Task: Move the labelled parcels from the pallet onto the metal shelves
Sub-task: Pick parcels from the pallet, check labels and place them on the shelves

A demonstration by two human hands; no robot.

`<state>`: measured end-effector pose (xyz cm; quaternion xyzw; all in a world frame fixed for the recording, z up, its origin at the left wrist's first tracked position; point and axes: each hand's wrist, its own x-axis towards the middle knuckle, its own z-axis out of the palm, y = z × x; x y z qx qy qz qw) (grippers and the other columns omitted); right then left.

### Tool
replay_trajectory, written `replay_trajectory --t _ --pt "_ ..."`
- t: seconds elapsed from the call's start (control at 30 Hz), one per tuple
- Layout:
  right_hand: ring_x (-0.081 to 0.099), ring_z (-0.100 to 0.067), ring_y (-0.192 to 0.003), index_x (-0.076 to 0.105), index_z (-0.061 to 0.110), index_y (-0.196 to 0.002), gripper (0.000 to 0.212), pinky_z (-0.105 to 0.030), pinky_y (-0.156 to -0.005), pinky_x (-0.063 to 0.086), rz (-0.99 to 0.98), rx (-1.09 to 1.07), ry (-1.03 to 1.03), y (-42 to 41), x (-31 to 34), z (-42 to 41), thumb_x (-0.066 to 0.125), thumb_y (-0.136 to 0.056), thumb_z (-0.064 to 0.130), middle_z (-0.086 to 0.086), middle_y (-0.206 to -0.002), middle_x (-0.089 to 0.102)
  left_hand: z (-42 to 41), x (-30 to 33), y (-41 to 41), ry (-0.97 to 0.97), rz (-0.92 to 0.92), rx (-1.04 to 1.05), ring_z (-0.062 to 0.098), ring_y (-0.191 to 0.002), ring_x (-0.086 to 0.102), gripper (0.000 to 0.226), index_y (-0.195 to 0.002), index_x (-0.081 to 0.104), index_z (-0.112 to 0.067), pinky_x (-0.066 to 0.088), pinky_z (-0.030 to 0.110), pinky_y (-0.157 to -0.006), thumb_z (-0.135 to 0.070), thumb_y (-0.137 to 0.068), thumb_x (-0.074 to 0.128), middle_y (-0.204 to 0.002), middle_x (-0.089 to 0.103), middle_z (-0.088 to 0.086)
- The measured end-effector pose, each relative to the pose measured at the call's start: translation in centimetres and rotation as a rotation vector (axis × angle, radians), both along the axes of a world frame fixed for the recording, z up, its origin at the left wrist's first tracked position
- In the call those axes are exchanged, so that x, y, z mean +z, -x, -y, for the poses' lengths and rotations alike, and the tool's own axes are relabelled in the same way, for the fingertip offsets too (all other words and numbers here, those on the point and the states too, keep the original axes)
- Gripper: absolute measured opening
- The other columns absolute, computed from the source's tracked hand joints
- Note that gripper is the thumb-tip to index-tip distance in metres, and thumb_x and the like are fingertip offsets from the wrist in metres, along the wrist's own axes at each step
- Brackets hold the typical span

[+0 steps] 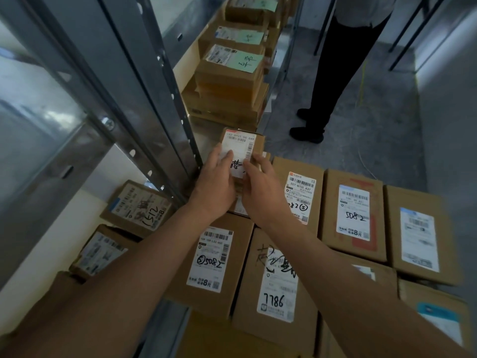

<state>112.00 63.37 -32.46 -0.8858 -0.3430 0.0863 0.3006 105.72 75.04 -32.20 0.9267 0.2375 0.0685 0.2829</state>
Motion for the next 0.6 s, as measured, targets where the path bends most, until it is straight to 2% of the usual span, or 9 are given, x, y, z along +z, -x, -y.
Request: replay_trajectory --t 0.27,0.6 --pt "0.031 -0.029 -0.148 0.043 0.006 -0.151 0.058 -0.039 -0.116 0.039 -0.031 0.007 -0.019 -0.1 -0.3 -0.2 0.058 -0.095 0.001 -0.013 -0.163 0.026 -0.5 -0.4 -0.7 -0.052 -0.016 -0.024 0.029 -0.153 0.019 0.06 -0.156 0.034 -0.006 0.033 0.047 -0.122 -0.008 -0.1 0.055 -0.167 0.018 0.011" --pt "0.032 -0.03 -0.148 0.042 0.006 -0.152 0.062 -0.042 -0.115 0.041 -0.028 0.021 0.009 -0.5 -0.5 -0.2 0.059 -0.093 -0.002 -0.015 -0.164 0.025 -1.0 -0.4 -0.9 -0.077 -0.031 -0.061 0.027 -0.156 0.015 0.061 -0.157 0.031 -0.006 0.032 0.049 -0.122 -0.004 -0.101 0.054 -0.168 0.016 0.011"
